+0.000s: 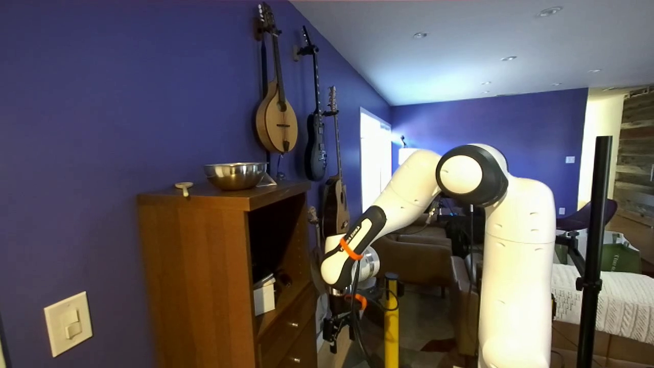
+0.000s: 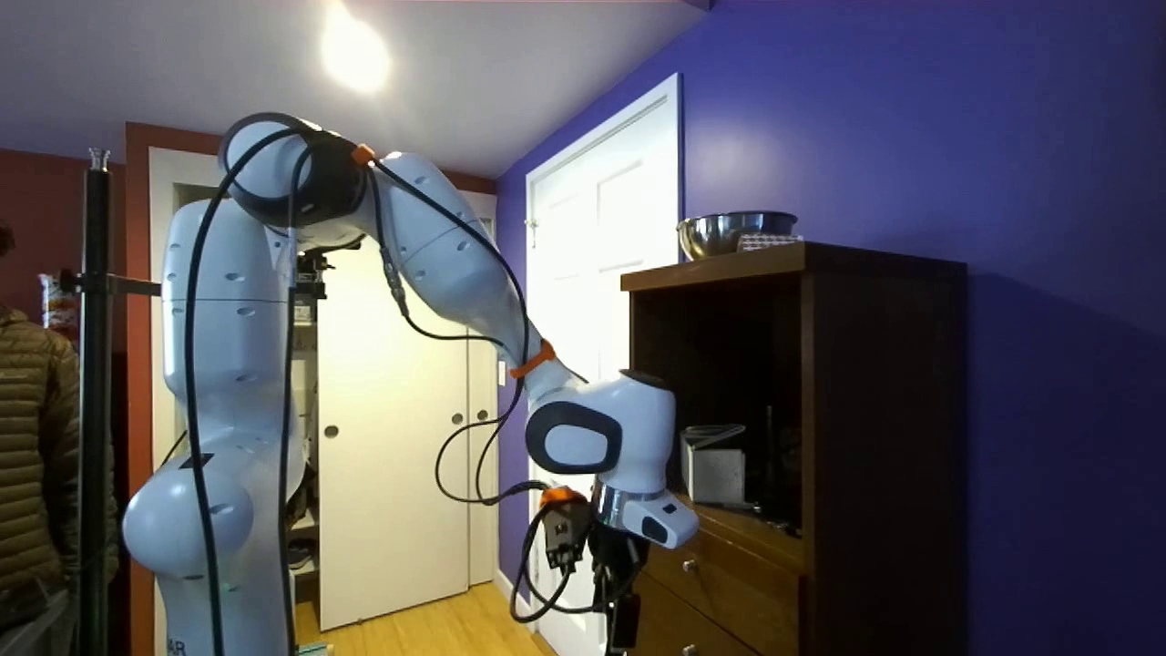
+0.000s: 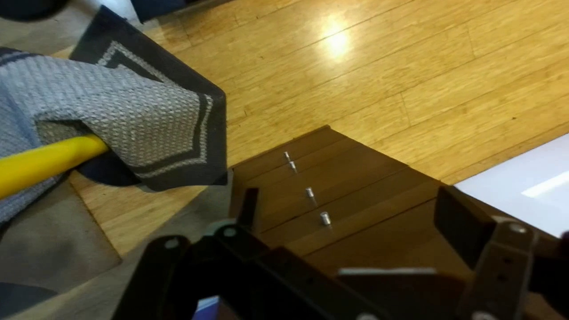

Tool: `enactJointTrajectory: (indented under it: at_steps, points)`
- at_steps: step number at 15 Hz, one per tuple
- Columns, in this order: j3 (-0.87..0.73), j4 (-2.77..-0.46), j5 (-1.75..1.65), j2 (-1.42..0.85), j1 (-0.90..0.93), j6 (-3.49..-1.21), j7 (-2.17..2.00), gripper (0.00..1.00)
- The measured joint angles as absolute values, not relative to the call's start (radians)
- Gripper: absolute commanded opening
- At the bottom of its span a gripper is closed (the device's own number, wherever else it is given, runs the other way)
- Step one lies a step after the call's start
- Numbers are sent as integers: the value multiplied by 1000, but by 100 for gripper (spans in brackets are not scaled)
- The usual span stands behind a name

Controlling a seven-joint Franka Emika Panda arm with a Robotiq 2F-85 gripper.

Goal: Open the second drawer

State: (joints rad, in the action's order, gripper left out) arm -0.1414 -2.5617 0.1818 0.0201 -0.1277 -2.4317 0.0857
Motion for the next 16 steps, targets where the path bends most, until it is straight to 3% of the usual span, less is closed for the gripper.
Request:
enactJointTrajectory:
  at_steps: [6,16]
  points:
    - [-76,-2660,508,15,-44,-2666,443,100]
    - [-57,-2631,525,-66,-28,-2821,550,100]
